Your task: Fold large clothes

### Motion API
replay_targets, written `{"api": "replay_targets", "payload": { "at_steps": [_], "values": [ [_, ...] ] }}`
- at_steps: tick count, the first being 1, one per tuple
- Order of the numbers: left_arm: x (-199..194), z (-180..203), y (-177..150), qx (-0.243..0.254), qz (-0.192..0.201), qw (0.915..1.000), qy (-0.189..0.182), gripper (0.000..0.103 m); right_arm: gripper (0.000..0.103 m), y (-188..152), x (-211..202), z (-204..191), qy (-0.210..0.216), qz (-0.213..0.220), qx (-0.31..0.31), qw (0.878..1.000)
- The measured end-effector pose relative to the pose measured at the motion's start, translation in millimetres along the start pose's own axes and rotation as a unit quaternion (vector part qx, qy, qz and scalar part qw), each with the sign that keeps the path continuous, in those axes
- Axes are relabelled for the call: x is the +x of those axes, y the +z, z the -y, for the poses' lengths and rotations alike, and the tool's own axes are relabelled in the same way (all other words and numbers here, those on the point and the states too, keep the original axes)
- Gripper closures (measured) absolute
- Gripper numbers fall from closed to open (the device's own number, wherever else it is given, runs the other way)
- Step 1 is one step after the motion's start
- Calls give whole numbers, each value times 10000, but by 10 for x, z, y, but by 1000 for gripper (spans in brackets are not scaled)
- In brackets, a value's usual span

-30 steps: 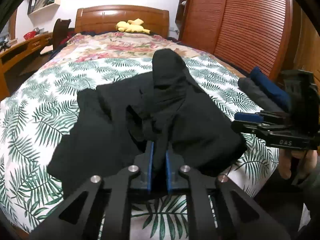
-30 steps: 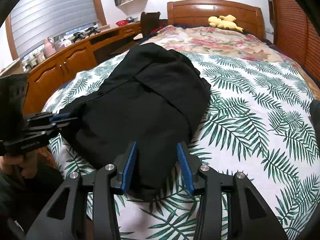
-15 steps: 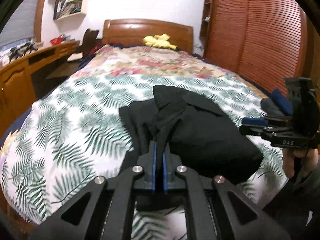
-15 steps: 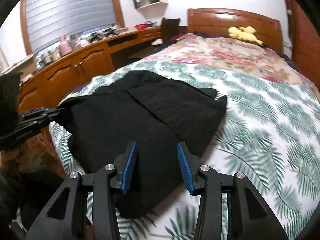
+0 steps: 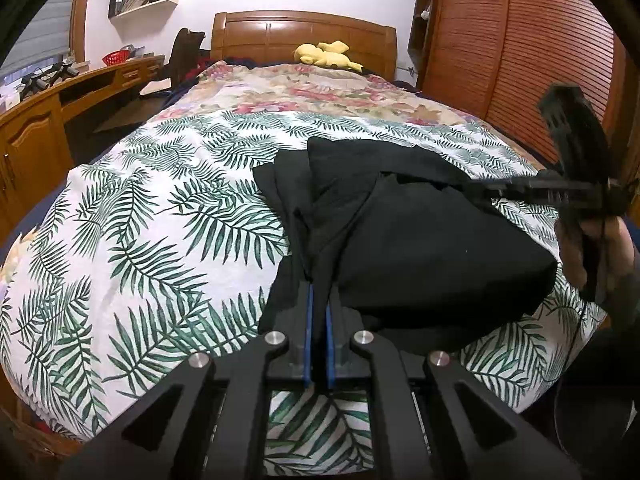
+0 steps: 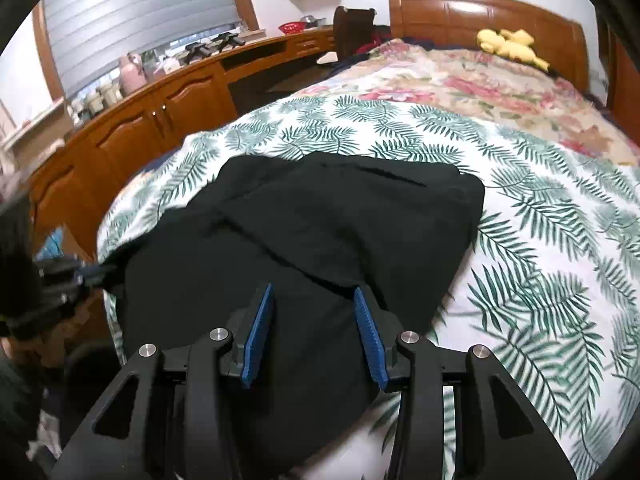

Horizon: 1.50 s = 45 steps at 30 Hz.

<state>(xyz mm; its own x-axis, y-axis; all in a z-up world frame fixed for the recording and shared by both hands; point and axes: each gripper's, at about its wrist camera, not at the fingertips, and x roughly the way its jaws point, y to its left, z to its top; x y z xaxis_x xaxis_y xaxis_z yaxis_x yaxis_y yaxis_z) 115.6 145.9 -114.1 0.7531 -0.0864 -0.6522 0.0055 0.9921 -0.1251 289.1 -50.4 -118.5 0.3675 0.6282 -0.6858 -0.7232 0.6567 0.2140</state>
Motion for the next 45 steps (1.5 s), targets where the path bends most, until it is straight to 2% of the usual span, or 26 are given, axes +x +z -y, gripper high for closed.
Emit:
{"api": "replay_targets", "payload": {
  "at_steps": [5, 9, 12, 17, 19, 22, 30, 35, 40, 43, 45],
  "values": [
    [34, 10, -1, -22, -45, 10000, 21, 99, 57, 169, -101, 95, 323, 223, 88, 9992],
    [40, 31, 6, 30, -69, 9999, 80, 99, 53, 280, -35, 241, -123, 289, 103, 9995],
    [59, 41, 7, 64, -111, 9998, 128, 99, 51, 326, 225, 500, -466, 108, 246, 9986],
    [62, 73, 18, 120, -190, 9996, 177, 99, 37, 262, 434, 950, -352, 65, 807, 9961],
    [57, 79, 33, 105, -220, 9995, 187, 99, 27, 251, 488, 1055, -252, -6, 918, 9955],
    [40, 74, 60, 23, -314, 9993, 187, 99, 21, 244, 556, 1146, -142, -85, 1117, 9936],
    [-193, 78, 27, -113, -472, 9986, 211, 95, 20, 188, 697, 1200, 286, -296, 1417, 9891],
    [-212, 116, -54, -140, -652, 9976, 195, 82, 20, 134, 714, 1246, 441, -291, 1470, 9877],
    [-90, 112, -97, -244, -771, 9964, 258, 75, 20, 118, 687, 1208, 366, -251, 1431, 9887],
    [65, 101, -162, -290, -1040, 9938, 267, 74, 20, 117, 670, 1167, 284, -238, 1365, 9899],
    [115, 103, -197, -309, -1071, 9934, 278, 73, 20, 110, 667, 1161, 265, -226, 1347, 9903]
  ]
}}
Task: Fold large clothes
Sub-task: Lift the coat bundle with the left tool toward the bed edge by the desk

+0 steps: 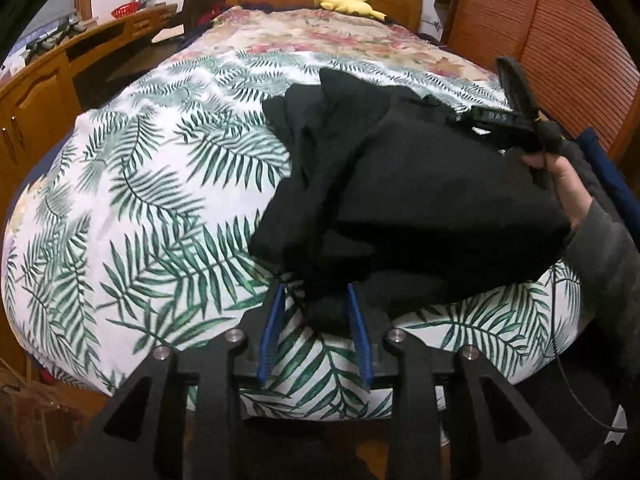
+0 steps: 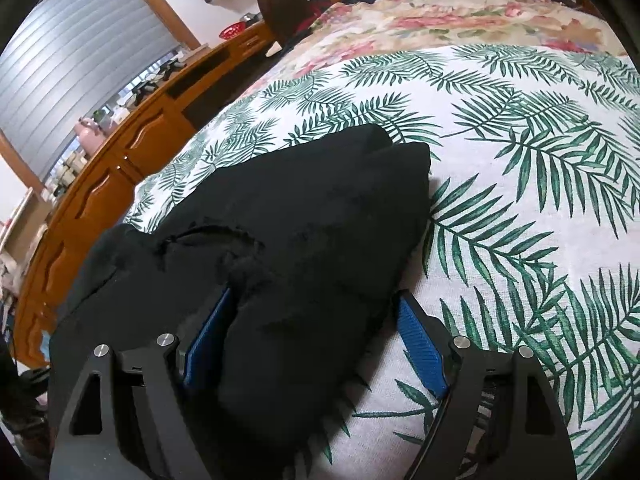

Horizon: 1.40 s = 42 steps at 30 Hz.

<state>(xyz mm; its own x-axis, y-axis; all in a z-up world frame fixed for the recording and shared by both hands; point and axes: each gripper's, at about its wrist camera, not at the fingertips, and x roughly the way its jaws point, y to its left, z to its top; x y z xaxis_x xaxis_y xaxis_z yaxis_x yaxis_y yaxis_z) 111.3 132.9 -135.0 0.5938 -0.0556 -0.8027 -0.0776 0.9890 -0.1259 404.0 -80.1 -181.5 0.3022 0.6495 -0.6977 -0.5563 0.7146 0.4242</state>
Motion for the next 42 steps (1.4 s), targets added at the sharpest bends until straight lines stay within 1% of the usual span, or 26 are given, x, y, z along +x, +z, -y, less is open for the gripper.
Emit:
{"api": "replay_targets", "payload": {
  "at_steps": [5, 9, 12, 13, 14, 15, 16, 17, 18, 19, 20, 22, 27, 31, 34, 39, 42],
  "values": [
    [44, 5, -10, -91, 55, 9999, 29, 73, 20, -8, 4, 7, 68, -17, 44, 10000],
    [67, 72, -20, 35, 101, 9997, 207, 73, 22, 14, 44, 74, 334, -115, 276, 9990],
    [81, 84, -34, 53, 138, 9995, 264, 73, 32, 15, 41, 66, 493, -122, 325, 9982],
    [80, 85, -39, 57, 153, 9995, 269, 73, 39, 17, 30, 53, 520, -104, 308, 9981],
    [78, 86, -41, 65, 174, 9995, 270, 73, 42, 17, 14, 29, 545, -74, 263, 9981],
    [78, 91, -44, 97, 189, 9994, 286, 73, 48, 17, -8, 6, 526, -31, 201, 9984],
    [73, 103, -45, 151, 215, 9992, 286, 77, 54, 19, -35, -19, 500, 29, 137, 9987],
    [69, 117, -44, 174, 222, 9994, 207, 87, 57, 19, -66, -38, 492, 95, 87, 9987],
    [65, 127, -36, 173, 231, 9994, 195, 88, 63, 22, -100, -53, 496, 166, 62, 9986],
    [53, 140, -25, 187, 276, 9991, 253, 96, 67, 27, -138, -67, 514, 235, 49, 9984],
    [29, 160, -13, 218, 333, 9988, 293, 99, 69, 33, -186, -87, 548, 307, 46, 9980],
    [-51, 191, 29, 241, 493, 9979, 348, 100, 75, 38, -293, -114, 622, 467, 60, 9970],
    [-215, 165, 147, 262, 741, 9961, 393, 101, 79, 32, -613, -235, 815, 825, 9, 9932],
    [-314, 154, 217, 306, 899, 9947, 399, 101, 79, -2, -770, -352, 790, 949, -159, 9922],
    [-359, 118, 236, 277, 977, 9942, 345, 101, 79, -52, -805, -404, 659, 916, -292, 9932],
    [-405, 52, 164, 228, 1038, 9940, 254, 101, 79, -168, -689, -398, 402, 648, -314, 9966],
    [-445, 0, 92, 212, 1112, 9934, 208, 101, 79, -210, -647, -406, 405, 626, -254, 9969]
  ]
}}
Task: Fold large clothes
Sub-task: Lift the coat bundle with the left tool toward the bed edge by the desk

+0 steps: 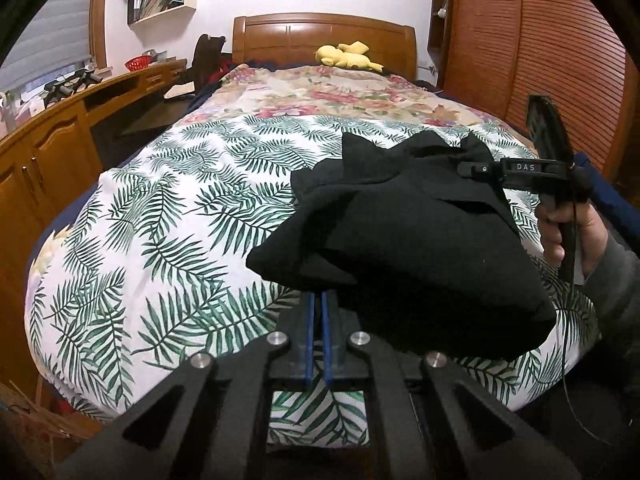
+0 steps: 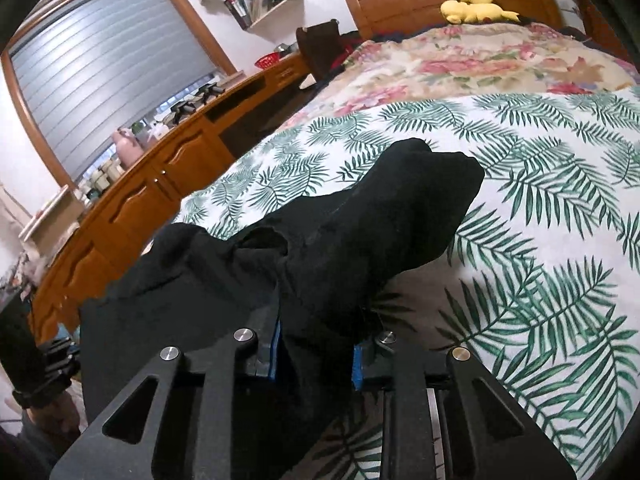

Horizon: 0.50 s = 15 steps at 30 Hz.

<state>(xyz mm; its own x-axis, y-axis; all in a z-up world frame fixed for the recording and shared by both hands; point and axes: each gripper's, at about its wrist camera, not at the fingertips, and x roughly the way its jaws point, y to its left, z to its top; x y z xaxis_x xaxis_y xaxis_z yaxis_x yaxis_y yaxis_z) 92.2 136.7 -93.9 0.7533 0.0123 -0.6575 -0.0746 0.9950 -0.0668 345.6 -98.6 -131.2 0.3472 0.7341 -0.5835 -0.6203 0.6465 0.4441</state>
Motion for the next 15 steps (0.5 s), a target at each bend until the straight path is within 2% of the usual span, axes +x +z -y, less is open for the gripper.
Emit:
{"api": "replay_targets", "payload": {
  "at_steps": [5, 8, 15],
  "values": [
    [-173, -85, -80, -12, 278, 9996, -58, 102, 79, -18, 32, -179, 23, 8, -168, 9999],
    [-229, -293, -76, -240, 358, 9989, -193, 102, 79, -22, 141, -349, -36, 0, -262, 9997],
    [-401, -857, -63, -425, 586, 9974, 62, 102, 80, 181, 630, -853, 41, -87, -439, 9990]
  ]
}}
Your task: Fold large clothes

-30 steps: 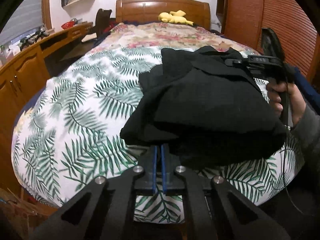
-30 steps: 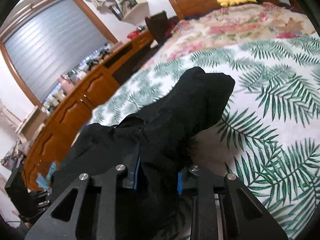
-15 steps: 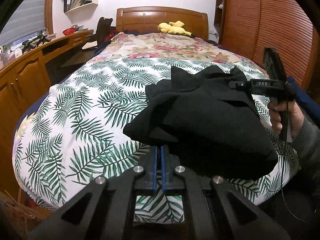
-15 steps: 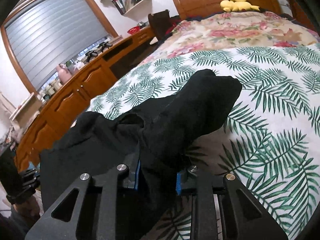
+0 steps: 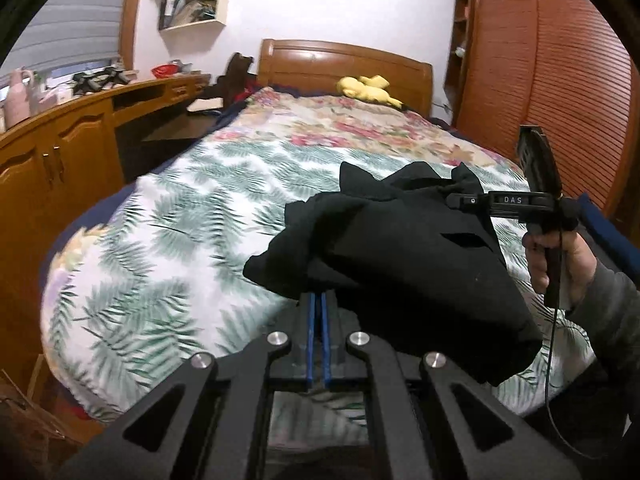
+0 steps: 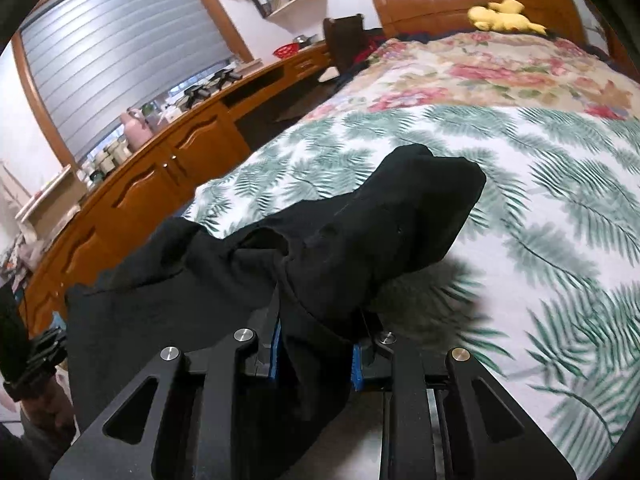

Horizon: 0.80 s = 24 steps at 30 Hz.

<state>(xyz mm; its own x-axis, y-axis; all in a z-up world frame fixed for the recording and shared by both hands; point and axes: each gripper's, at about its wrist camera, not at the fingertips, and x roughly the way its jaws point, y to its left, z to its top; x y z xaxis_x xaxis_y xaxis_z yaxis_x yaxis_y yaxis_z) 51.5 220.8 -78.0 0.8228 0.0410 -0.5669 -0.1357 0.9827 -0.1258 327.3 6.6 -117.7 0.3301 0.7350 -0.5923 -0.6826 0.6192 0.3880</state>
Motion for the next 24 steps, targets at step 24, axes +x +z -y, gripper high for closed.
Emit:
{"api": "replay_targets", "payload": {
  "at_steps": [24],
  "values": [
    [-304, -2406, 148, -817, 251, 9791, 1843, 102, 80, 881, 2270, -2316, 571, -362, -1158, 9910]
  ]
}}
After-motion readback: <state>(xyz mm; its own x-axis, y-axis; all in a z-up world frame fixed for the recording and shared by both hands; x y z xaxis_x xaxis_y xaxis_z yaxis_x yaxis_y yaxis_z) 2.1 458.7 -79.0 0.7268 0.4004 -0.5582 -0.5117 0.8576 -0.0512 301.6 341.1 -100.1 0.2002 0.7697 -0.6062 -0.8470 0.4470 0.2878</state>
